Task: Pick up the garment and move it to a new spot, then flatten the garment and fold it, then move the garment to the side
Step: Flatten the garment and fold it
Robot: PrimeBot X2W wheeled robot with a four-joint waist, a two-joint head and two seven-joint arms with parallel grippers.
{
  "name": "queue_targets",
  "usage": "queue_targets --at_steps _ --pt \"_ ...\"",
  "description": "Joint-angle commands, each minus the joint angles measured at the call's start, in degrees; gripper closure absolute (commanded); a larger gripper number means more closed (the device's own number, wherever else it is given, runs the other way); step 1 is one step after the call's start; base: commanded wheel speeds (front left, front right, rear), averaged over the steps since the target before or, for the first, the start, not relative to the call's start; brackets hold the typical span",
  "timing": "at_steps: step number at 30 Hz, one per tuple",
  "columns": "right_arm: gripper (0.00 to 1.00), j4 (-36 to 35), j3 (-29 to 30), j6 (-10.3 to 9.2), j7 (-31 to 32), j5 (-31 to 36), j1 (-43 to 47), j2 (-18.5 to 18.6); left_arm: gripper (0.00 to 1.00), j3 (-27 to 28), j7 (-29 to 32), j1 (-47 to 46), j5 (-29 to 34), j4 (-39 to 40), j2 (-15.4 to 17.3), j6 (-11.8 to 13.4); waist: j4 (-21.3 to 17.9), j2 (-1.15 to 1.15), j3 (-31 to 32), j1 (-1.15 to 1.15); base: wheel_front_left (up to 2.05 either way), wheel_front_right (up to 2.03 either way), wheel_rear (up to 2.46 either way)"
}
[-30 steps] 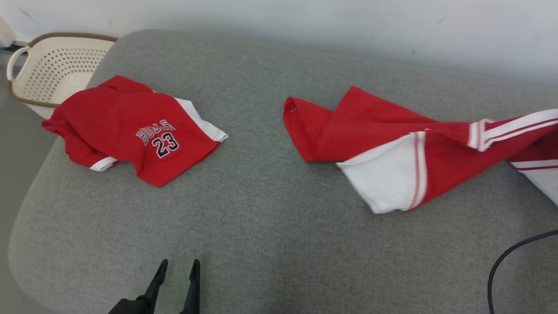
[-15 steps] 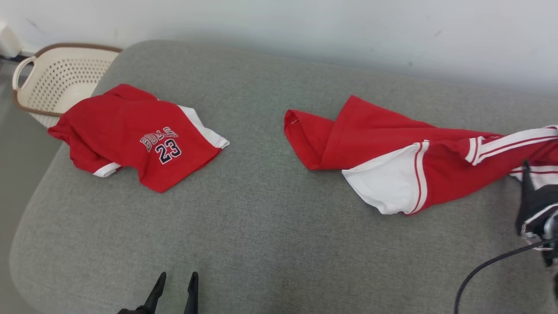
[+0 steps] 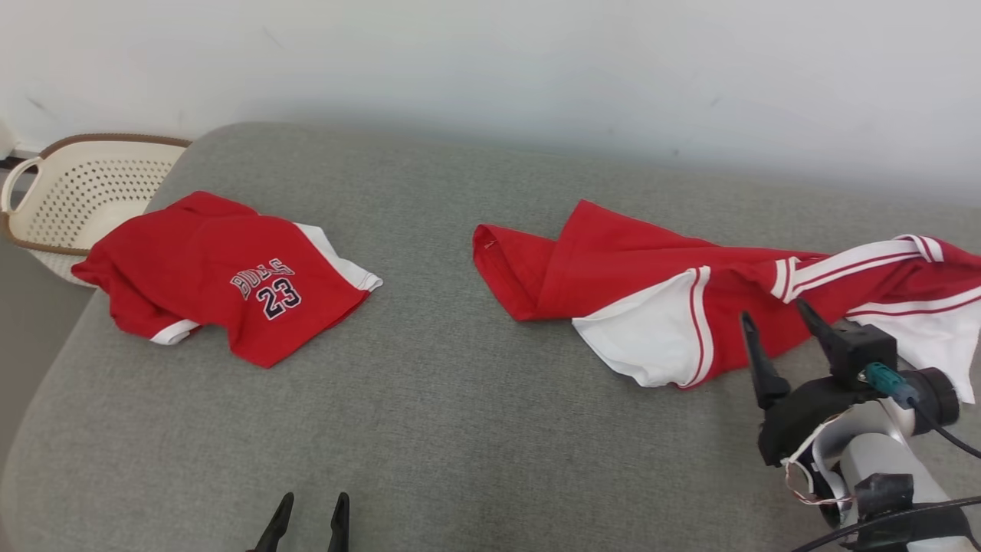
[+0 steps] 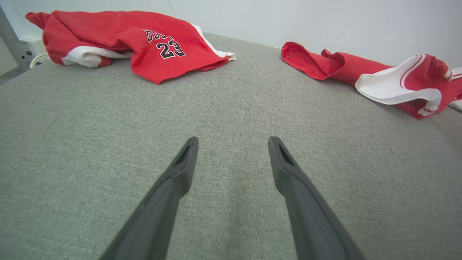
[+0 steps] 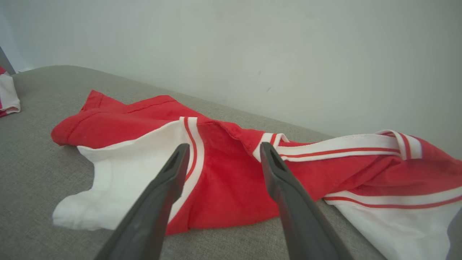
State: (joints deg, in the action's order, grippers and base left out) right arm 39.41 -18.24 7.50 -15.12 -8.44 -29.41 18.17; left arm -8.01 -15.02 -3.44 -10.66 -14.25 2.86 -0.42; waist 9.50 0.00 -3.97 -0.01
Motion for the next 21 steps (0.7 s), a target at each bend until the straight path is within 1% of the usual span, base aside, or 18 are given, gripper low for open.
queue_targets --at_steps 1,6,9,15,21 --pt "0.0 -0.52 -1.82 -0.02 -0.01 -1.3 -0.21 -0.18 0.0 0.08 -0.25 1.33 0.3 -0.2 0.03 -0.22 1.23 0.0 -0.1 0.01 0.0 0.0 0.0" --pt "0.0 0.15 -7.8 -0.02 -0.01 -2.58 -2.7 -0.24 0.0 -0.29 -0.25 1.73 -0.4 -0.5 0.03 -0.05 3.98 0.0 -0.59 0.01 0.0 0.0 0.0" --pt "0.0 2.78 -10.25 -0.02 0.0 -3.78 -4.31 -0.42 0.0 -0.55 -0.25 2.18 -0.82 -0.6 0.02 0.22 5.63 0.0 -1.06 0.01 0.0 0.0 0.0" --pt "0.0 10.54 -10.32 -0.02 0.16 -11.64 -7.16 -2.52 0.0 -1.48 -0.25 2.2 -1.82 -0.28 0.03 0.73 8.13 0.0 -2.11 0.01 0.0 0.0 0.0" --pt "0.0 14.39 -10.3 -0.02 0.05 -16.48 -8.96 -3.94 0.0 -2.27 -0.25 1.58 -2.27 0.01 0.03 1.12 9.14 0.0 -3.68 0.01 0.0 0.0 0.0"
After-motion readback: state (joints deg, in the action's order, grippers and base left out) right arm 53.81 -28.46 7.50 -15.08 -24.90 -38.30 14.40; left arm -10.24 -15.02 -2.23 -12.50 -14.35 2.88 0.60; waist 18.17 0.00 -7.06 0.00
